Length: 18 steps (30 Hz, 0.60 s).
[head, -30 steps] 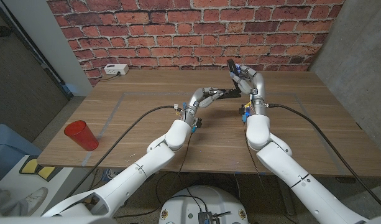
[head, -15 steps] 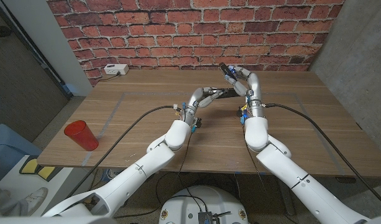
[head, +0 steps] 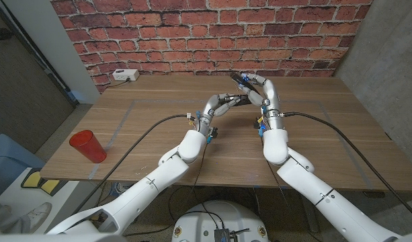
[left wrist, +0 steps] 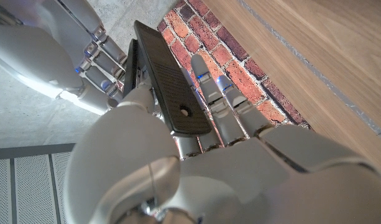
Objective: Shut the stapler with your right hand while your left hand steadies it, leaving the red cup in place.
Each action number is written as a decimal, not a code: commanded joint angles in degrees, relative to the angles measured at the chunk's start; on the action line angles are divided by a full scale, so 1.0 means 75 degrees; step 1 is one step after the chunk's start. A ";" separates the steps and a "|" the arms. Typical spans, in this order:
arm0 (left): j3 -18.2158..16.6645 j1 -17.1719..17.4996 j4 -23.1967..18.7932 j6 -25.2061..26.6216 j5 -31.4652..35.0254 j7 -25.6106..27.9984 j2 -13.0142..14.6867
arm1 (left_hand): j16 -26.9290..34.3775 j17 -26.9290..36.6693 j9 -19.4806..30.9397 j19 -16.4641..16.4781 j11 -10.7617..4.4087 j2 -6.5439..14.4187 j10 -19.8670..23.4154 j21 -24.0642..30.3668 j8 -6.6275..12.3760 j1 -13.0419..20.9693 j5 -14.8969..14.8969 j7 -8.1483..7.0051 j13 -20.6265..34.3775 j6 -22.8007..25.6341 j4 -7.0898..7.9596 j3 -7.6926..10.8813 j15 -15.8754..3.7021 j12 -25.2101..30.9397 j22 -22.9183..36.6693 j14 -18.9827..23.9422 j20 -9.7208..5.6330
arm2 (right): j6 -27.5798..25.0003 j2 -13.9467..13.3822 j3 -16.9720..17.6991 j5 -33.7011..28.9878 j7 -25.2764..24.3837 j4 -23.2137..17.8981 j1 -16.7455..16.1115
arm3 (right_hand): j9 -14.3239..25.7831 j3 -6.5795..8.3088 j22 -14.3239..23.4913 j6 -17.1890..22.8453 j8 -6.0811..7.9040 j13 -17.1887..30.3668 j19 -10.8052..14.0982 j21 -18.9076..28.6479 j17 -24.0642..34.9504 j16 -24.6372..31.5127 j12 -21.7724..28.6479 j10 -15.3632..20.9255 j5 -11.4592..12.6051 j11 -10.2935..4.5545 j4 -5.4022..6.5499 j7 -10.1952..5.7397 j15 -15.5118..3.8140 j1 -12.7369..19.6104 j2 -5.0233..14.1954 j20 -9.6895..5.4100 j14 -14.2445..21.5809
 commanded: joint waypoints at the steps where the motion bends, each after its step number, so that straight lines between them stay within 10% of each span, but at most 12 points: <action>1: -0.0007 0.0026 0.0007 -0.0028 0.0009 -0.0012 0.0004 | 0.0007 0.0031 -0.0016 0.0034 -0.0869 0.0302 0.1021 -0.0021 0.0004 0.0336 0.0031 0.0017 0.3234 0.0068 0.0033 0.0018 -0.0752 0.0296 0.0011 0.0083 -0.0031 | 0.0037 -0.0154 -0.0143 -0.0575 0.0058 0.0030 0.0053 | 0.0016 -0.0055 0.0023 0.0013 -0.0020 0.0510 -0.0069 -0.0015 0.0045 -0.0002 0.0151 0.0124 0.0022 -0.0177 0.0044 -0.0075 -0.1359 -0.0124 -0.0011 -0.0319 -0.0066; 18: -0.0016 -0.0035 0.0085 -0.0035 -0.0038 -0.0079 -0.0010 | -0.0001 0.0039 -0.0025 0.0037 -0.0869 0.0303 0.1052 -0.0020 -0.0026 0.0353 0.0016 0.0015 0.3259 0.0080 0.0028 0.0013 -0.0739 0.0283 0.0012 0.0087 -0.0029 | -0.0308 -0.0335 -0.0261 -0.1090 0.0272 -0.0045 0.0166 | 0.0029 -0.0246 0.0012 0.0033 -0.0059 0.0466 -0.0073 0.0044 0.0114 0.0035 0.0131 0.0143 0.0012 -0.0164 0.0101 -0.0056 -0.1321 -0.0315 -0.0141 -0.0228 -0.0158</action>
